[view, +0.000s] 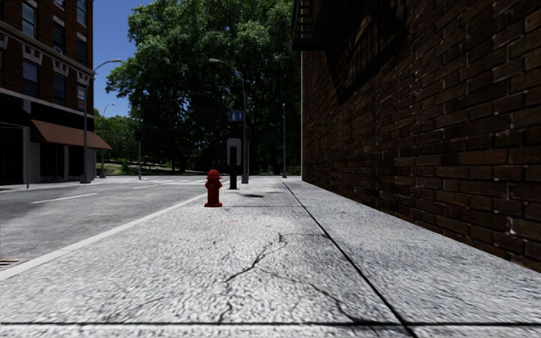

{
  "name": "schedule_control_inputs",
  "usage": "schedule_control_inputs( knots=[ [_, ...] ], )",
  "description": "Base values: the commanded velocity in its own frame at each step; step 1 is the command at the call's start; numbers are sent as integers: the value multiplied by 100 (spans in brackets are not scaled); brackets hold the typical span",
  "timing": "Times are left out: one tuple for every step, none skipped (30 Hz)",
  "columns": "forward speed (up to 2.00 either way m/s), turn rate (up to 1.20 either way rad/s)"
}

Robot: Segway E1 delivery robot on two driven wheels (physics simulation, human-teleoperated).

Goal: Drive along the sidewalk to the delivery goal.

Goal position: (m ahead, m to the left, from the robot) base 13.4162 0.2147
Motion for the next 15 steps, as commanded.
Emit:
schedule_control_inputs(
  knots=[
    [200,0],
    [200,0],
    [200,0],
    [200,0],
    [200,0],
    [200,0],
    [200,14],
    [200,14],
    [200,18],
    [200,19],
    [200,20],
    [200,20],
    [200,20],
    [200,20],
    [200,20]
  ],
)
